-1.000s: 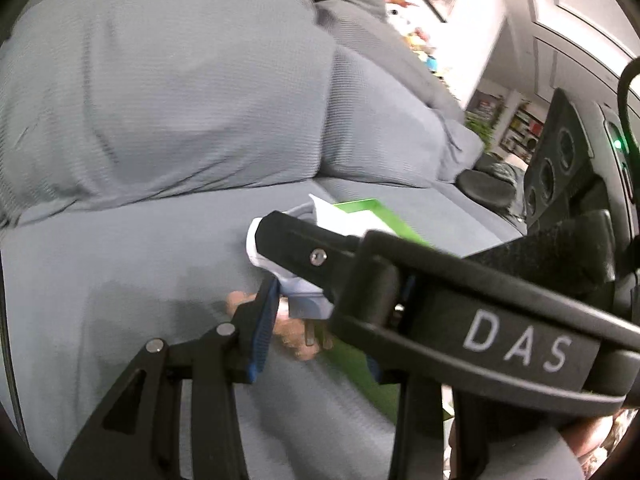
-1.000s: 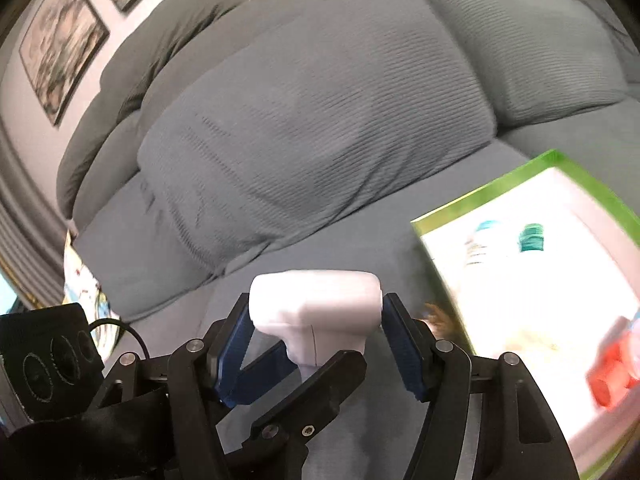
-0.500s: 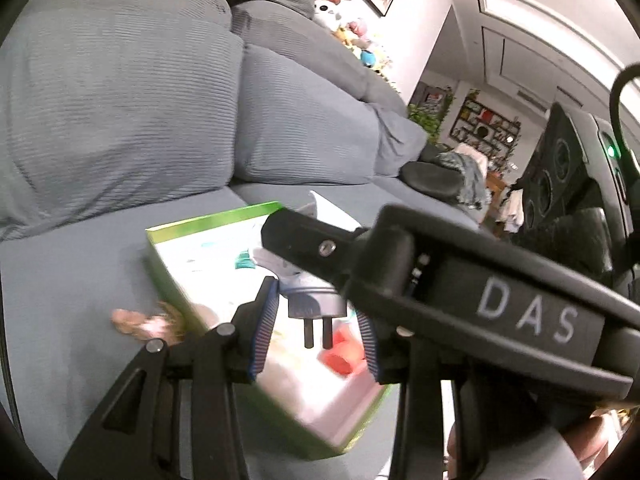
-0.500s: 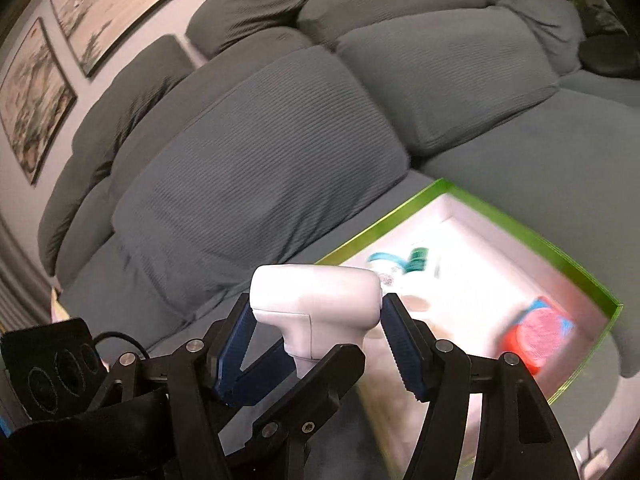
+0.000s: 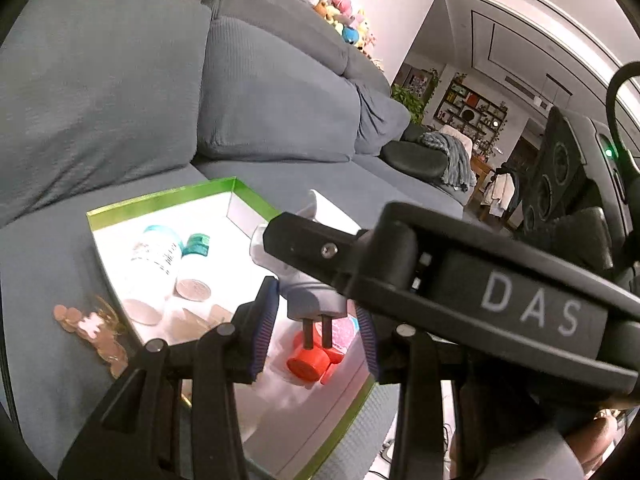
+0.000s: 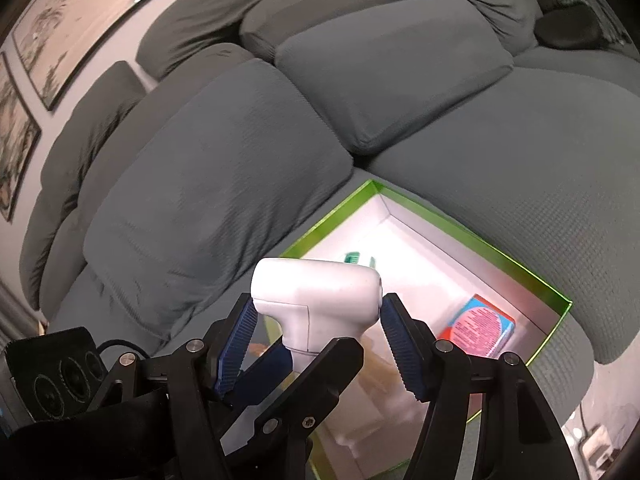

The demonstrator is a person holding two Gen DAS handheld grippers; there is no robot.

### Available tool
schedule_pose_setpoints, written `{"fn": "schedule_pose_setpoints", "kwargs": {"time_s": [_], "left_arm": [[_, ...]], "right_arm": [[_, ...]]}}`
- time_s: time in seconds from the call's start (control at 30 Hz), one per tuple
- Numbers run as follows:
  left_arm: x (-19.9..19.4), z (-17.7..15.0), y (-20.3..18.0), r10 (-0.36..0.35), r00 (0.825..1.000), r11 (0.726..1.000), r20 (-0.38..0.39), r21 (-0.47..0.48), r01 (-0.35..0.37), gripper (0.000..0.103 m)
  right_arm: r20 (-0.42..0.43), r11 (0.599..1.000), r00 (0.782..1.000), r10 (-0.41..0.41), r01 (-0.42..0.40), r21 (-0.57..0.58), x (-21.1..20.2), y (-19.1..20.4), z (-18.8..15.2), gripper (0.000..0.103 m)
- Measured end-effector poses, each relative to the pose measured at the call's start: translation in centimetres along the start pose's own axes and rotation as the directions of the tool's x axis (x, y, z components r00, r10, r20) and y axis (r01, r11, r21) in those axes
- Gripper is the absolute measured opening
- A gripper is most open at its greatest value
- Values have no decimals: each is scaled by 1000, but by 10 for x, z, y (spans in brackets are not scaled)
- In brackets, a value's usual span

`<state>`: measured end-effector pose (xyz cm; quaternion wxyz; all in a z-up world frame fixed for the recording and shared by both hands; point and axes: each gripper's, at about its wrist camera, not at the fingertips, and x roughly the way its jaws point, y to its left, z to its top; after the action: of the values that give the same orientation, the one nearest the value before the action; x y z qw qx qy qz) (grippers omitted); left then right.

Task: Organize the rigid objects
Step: 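Lower the white plug into the green box and open the right tool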

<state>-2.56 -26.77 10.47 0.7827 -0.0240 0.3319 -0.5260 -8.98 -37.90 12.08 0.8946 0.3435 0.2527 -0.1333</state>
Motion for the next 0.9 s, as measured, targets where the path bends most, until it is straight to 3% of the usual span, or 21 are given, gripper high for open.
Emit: {"fn": "schedule_pose_setpoints", "kwargs": {"time_s": [0.3, 0.5, 0.6, 0.7, 0.77, 0.9], "left_arm": [[14, -12, 3, -53, 998, 996, -31, -71, 51, 36], [22, -18, 4, -43, 997, 994, -71, -107, 35, 36], [22, -17, 4, 23, 995, 994, -96, -101, -32, 47], [7, -14, 2, 75, 995, 994, -62, -69, -79, 57], [-4, -11, 3, 115, 993, 992, -31, -54, -117, 79], [-22, -8, 12, 157, 988, 985, -3, -72, -157, 85]], "right_arm": [[-34, 997, 997, -64, 65, 29, 8, -17, 0, 67], [-55, 993, 994, -92, 95, 66, 12, -28, 1, 67], [-52, 991, 993, -102, 106, 76, 13, -28, 0, 68], [-37, 989, 990, -135, 137, 54, 13, -24, 1, 71], [-12, 987, 988, -155, 155, 44, 10, -21, 2, 76], [31, 988, 988, -153, 153, 15, 3, -15, 4, 83]]}}
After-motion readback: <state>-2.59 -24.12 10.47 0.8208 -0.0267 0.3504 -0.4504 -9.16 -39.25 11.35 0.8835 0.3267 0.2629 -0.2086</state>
